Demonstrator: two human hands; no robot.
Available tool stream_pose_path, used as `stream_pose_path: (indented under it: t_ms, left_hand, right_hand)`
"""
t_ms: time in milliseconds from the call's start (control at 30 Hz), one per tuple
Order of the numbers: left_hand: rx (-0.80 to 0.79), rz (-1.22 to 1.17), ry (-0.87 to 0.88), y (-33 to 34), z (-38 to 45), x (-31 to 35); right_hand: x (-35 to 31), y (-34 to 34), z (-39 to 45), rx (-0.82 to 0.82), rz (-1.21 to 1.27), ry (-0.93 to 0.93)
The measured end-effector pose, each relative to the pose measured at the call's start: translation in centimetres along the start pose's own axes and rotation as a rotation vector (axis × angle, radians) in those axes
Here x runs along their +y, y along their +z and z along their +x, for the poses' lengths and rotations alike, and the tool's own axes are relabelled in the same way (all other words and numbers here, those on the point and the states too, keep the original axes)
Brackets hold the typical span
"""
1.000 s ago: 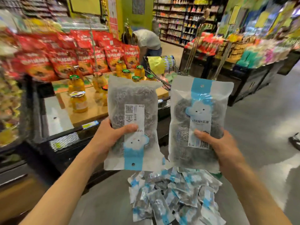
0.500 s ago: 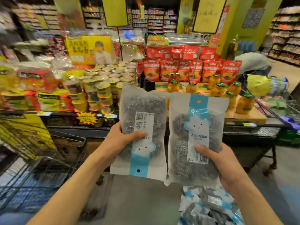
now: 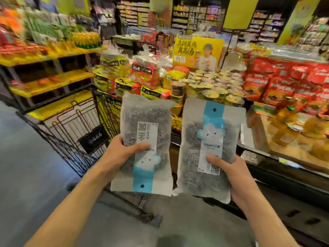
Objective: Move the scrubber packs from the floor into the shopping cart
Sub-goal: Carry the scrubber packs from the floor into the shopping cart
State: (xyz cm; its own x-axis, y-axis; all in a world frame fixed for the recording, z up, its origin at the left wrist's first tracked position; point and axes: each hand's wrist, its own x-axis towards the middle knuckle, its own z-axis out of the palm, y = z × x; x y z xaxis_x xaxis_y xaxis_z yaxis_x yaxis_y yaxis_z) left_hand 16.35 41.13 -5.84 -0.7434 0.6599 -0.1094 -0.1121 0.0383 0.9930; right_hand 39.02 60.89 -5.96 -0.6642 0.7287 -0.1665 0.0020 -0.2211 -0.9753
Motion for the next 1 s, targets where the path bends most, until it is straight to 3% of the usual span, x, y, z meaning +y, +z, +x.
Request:
stream_pose_path:
  t_ms: [167, 333, 533, 733, 1000]
  left_hand:
    - [0.073, -0.048, -0.015, -11.3, 1.6, 0.1]
    - [0.141, -0.057, -0.024, -18.7, 4.5, -0.5]
    - [0.218, -0.077, -0.1, -23.8, 11.0, -2.2]
    - [0.247, -0.036, -0.212, -28.4, 22.7, -3.5]
    - [0.103, 0.043, -0.389, -31.6, 37.6, -5.0]
  right_hand:
    - [1.7, 10.8, 2.6, -0.062, -0.008, 0.017]
    - [2.6, 17.6, 6.0, -0.116, -0.025, 0.038]
    - [5.0, 23.3, 14.0, -0.119, -0.039, 0.112]
    - [8.8, 29.0, 25.4, -0.067, -0.002, 0.178]
    - [11.8, 32.9, 36.1, 0.034, -0.032, 0.28]
